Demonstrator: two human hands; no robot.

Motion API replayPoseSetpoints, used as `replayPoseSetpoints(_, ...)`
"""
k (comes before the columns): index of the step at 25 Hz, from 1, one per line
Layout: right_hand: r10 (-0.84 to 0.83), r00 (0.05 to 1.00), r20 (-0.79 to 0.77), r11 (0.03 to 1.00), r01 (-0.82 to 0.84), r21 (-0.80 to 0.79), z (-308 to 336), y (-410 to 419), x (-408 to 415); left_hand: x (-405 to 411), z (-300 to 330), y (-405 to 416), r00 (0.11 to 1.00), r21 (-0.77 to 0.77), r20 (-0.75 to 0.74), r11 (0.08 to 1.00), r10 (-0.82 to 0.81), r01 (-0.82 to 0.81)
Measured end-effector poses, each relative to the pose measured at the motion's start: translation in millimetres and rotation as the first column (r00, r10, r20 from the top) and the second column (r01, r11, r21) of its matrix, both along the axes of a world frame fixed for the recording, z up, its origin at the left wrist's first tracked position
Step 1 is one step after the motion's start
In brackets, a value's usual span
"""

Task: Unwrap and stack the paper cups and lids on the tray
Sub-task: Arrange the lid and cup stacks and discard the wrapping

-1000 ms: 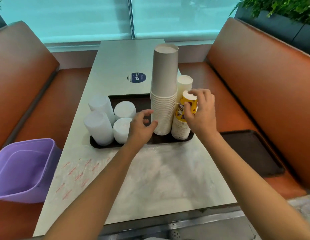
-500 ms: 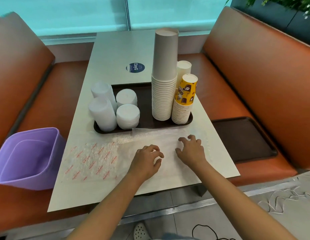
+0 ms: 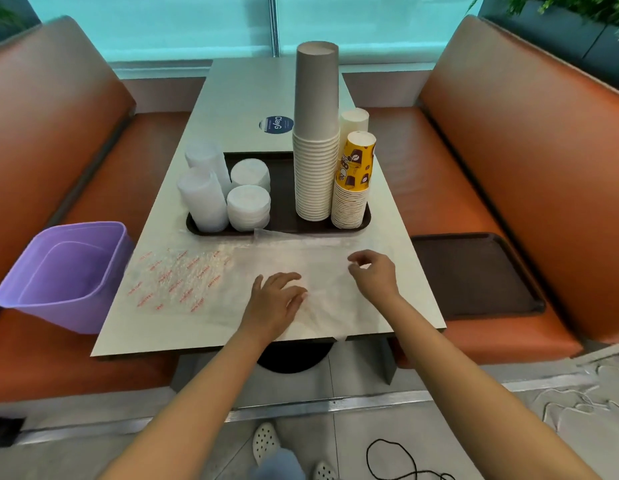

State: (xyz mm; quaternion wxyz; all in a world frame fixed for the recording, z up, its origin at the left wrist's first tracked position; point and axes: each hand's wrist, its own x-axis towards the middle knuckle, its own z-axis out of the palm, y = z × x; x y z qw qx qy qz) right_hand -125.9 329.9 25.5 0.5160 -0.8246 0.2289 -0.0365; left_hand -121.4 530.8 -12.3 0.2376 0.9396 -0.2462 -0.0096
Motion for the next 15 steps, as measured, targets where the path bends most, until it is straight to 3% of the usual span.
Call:
replayPoseSetpoints(4,-0.086,0.996,0.005,0.960,0.081,0.270,8.1,-3.8,-8.8,5.1,13.1,0.9,0.996,-0.232,0.004,0.969,0.086,-0.083)
replayPoseSetpoints(5,-0.114,0.993,0.032,0.972,0.105,0.212,7.9,-5.1,-12.0,5.7,17.0,1.8,0.998,-0.248,0.006,0.967,0.069,-0.065)
replayPoseSetpoints(7,-0.118,0.987,0.106,0.985,0.130,-0.118,7.2,-7.9,-14.0,4.4,19.1,5.0,1.000,-0.178,0.026,0.984,-0.004,0.008)
replayPoseSetpoints(9,0.009,0.994,0.110,0.917,0.036,-0.398,11.4,-5.4,-7.0,2.4,16.3,10.0,0.996,-0.062,0.004,0.994,-0.094,0.094)
replayPoseSetpoints(10,0.086,0.994,0.072,0.902,-0.047,-0.428,14.9,-1.0,0.3,2.6,13.6,13.4,0.991,-0.016,0.000,0.991,-0.135,0.135)
replayPoseSetpoints(13,0.285,0.954,-0.094,0.903,-0.300,-0.309,16.6,22.3,23.6,1.9,5.7,24.3,0.956,0.149,0.081,0.952,-0.281,0.267)
replayPoseSetpoints(15,0.370,0.901,-0.226,0.840,-0.428,-0.333,5.5,40.4,34.4,4.0,0.4,32.6,0.919,0.271,0.106,0.900,-0.380,0.341)
